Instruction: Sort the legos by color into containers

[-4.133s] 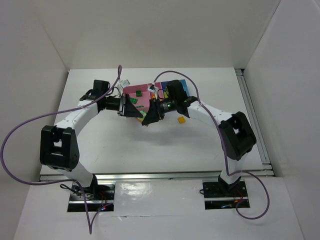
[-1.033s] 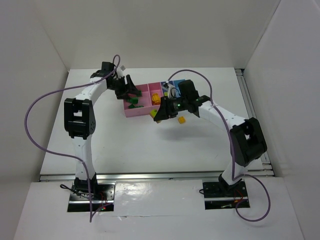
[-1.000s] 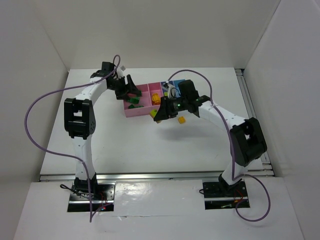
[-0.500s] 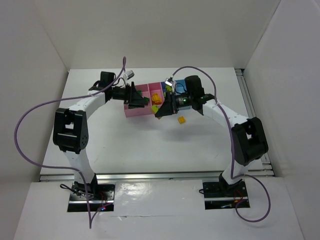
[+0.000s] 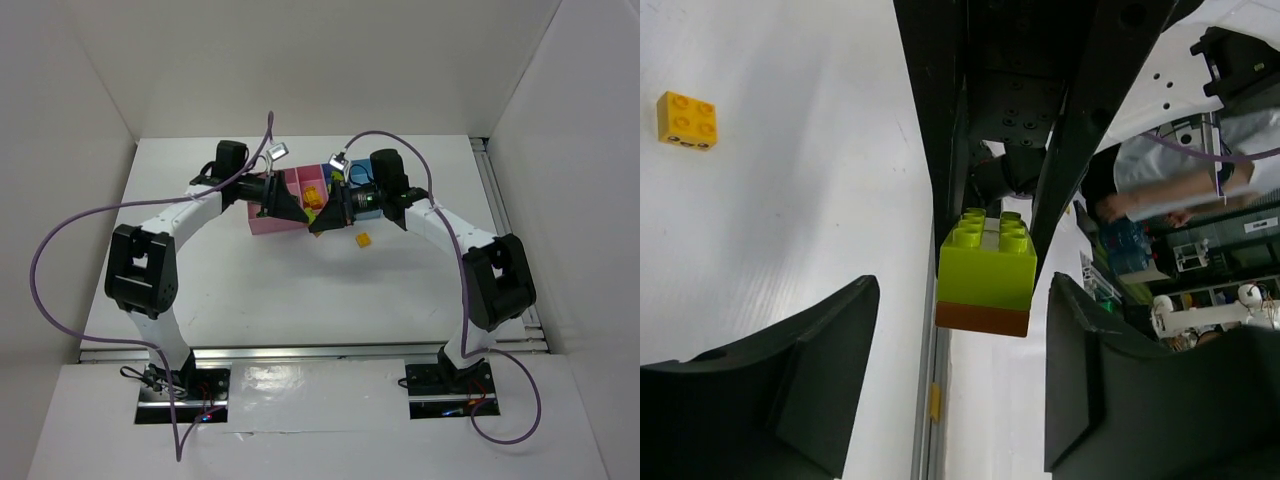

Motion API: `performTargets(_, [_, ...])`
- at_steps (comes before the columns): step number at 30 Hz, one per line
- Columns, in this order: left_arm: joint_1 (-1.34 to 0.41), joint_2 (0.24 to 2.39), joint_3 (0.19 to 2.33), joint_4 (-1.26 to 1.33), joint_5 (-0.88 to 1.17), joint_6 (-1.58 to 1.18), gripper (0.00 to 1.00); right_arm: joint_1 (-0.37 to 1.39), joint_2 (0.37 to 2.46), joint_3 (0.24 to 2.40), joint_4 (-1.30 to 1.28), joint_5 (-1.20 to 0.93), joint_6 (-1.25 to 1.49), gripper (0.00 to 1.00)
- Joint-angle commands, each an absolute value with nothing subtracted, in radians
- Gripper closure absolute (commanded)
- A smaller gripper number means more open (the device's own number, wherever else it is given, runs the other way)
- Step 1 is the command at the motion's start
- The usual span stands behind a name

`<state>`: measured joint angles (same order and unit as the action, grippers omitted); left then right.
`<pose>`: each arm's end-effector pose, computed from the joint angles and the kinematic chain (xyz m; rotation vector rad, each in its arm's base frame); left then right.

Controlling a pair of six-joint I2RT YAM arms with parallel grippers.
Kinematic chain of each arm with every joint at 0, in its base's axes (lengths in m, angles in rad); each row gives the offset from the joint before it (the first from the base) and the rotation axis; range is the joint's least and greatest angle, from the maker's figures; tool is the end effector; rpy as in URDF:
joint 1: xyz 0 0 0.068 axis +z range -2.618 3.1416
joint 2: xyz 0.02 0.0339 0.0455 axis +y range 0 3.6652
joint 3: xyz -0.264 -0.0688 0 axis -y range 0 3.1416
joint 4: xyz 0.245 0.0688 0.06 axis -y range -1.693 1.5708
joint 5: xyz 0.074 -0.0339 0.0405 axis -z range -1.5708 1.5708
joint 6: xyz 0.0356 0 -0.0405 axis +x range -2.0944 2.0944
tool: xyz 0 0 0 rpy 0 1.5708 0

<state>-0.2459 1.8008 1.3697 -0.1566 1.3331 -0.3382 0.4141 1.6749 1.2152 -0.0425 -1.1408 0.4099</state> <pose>0.3761 -0.1301 0.2770 0.7262 1.9743 -1.7593 0.3271 0.1791 0.2784 -0.7701 2.0161 1.6642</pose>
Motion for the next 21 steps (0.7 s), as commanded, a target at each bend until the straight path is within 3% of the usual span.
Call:
performTargets(1, [-0.241, 1.763, 1.365, -0.135, 1.39, -0.284, 0.32, 0.414, 1.669, 1.212, 0.028, -1.152, 0.434, 1.0])
performTargets(6, [-0.241, 1.753, 1.344, -0.135, 1.39, -0.273, 0.47, 0.414, 1.678, 1.212, 0.049, -1.152, 0.456, 1.0])
performTargets(7, [-0.241, 1.753, 1.344, -0.135, 1.39, -0.285, 0.58, 0.414, 1.687, 1.212, 0.049, -1.152, 0.456, 1.0])
performTargets(10, [-0.241, 1.753, 1.344, -0.126, 1.39, -0.295, 0.69, 0.414, 1.687, 1.212, 0.049, -1.152, 0.456, 1.0])
performTargets(14, [-0.241, 1.753, 1.362, -0.149, 1.371, -0.295, 0.95, 0.414, 1.687, 1.212, 0.04, -1.141, 0.456, 1.0])
performTargets(15, [-0.241, 1.753, 1.362, -0.161, 1.371, -0.295, 1.0, 0.414, 1.687, 1.212, 0.04, -1.141, 0.456, 0.95])
performTargets(19, [-0.241, 1.763, 1.371, -0.184, 1.371, -0.275, 1.0, 0.414, 1.687, 1.241, 0.018, -1.118, 0.445, 0.77])
performTargets(21, [-0.241, 1.763, 1.371, -0.195, 1.371, -0.265, 1.0, 0.414, 1.687, 1.241, 0.04, -1.118, 0.457, 0.76])
